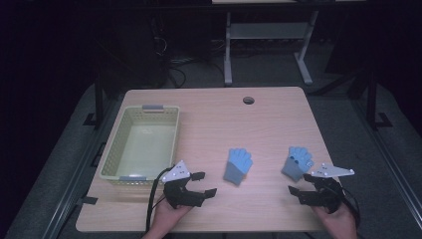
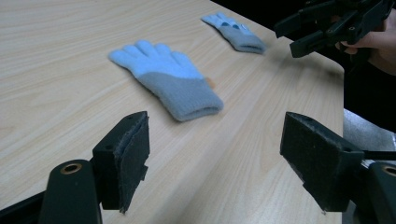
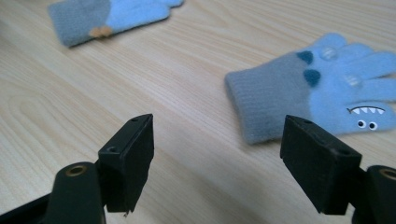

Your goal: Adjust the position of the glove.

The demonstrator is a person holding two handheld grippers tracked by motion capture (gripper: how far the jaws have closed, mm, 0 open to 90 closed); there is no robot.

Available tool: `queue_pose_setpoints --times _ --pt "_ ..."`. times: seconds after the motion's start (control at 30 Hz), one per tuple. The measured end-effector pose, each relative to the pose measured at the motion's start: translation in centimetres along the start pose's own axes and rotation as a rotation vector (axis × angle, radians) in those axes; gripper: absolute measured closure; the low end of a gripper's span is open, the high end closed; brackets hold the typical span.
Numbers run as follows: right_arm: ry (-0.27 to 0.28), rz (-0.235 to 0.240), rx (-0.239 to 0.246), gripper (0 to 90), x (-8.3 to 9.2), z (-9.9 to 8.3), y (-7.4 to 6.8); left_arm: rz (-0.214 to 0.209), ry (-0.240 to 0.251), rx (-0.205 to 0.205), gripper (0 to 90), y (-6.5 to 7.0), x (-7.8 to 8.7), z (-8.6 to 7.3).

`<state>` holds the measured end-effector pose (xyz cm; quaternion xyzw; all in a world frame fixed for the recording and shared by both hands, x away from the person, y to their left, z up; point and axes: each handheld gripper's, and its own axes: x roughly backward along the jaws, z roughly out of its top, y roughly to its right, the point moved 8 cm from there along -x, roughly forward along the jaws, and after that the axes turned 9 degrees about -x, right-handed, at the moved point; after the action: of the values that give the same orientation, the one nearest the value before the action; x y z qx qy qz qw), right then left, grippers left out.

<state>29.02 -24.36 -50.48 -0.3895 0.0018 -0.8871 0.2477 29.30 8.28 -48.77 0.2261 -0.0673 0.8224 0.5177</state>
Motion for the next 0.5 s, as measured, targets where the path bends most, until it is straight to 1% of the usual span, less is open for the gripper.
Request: queue_pose_setpoints --times 0.1,0.13,0.27,0.3,0.37,0.43,0.5 --pt "-0.002 0.006 0.001 24.9 -0.03 0.05 -0.25 -0.005 0.004 0.012 23.7 -0.04 0.10 -0.03" --pt "0.000 0.004 0.012 24.9 0.01 0.14 -0.28 -0.004 0.007 0.012 23.7 -0.04 0.13 -0.05" --pt "0.009 0.018 0.008 24.6 -0.06 0.50 -0.60 -0.007 0.011 0.014 23.7 -0.10 0.28 -0.09" --pt "0.005 0.017 0.014 24.6 -0.08 0.58 -0.65 -0.005 0.011 0.019 23.7 -0.04 0.29 -0.11" --pt "0.007 0.018 0.020 24.4 -0.20 0.77 -0.79 -0.003 0.011 0.017 23.7 -0.02 0.32 -0.13" --pt "-0.013 0.017 0.033 23.2 -0.42 0.86 -0.89 0.002 0.010 0.009 23.7 0.03 0.41 -0.16" --pt "-0.028 0.005 0.046 21.6 -0.58 0.96 -0.83 0.002 0.013 0.008 23.7 0.15 0.46 -0.06"
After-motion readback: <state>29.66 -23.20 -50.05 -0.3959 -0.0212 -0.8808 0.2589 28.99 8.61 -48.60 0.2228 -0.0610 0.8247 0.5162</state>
